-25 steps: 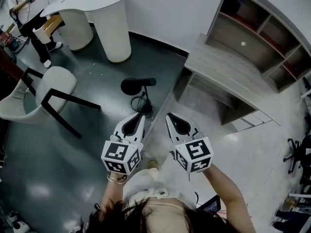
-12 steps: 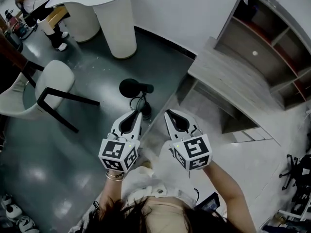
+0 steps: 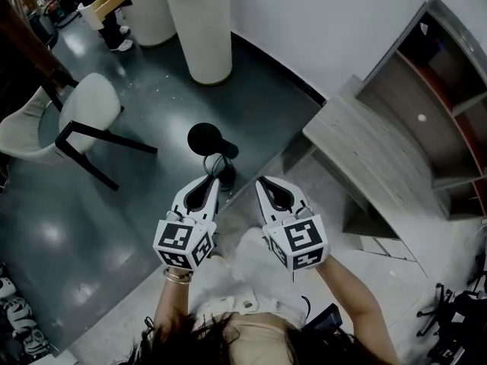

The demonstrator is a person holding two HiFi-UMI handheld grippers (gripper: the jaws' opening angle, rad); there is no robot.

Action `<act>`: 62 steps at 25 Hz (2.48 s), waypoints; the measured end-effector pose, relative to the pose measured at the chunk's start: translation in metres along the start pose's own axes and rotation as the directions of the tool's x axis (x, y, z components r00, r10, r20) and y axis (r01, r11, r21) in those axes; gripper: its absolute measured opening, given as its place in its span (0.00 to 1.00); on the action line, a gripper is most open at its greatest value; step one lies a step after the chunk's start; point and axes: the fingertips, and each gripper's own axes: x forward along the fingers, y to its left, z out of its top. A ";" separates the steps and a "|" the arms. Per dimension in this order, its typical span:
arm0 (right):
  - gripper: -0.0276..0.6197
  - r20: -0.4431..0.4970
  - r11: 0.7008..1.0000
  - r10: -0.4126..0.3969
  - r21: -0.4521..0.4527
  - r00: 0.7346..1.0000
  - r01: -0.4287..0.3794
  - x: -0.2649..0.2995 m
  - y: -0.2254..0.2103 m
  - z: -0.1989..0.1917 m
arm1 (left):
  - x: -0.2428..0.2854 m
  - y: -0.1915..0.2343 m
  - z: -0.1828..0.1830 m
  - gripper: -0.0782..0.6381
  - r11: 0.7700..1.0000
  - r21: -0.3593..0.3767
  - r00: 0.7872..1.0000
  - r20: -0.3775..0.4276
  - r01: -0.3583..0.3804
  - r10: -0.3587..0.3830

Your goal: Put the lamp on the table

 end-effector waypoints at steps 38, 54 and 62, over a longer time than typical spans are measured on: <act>0.13 -0.179 0.985 0.120 -0.102 0.976 -0.139 0.135 -0.037 -0.124 | 0.097 0.087 -0.127 0.24 0.989 -0.043 0.978 -0.163 -0.140 0.131; 0.19 -0.256 0.983 0.107 -0.118 0.961 -0.141 0.197 -0.045 -0.205 | 0.142 0.124 -0.183 0.25 0.986 -0.065 0.972 -0.188 -0.154 0.140; 0.21 -0.278 0.983 0.110 -0.113 0.954 -0.147 0.227 -0.043 -0.242 | 0.162 0.129 -0.213 0.28 0.994 -0.060 0.972 -0.224 -0.093 0.078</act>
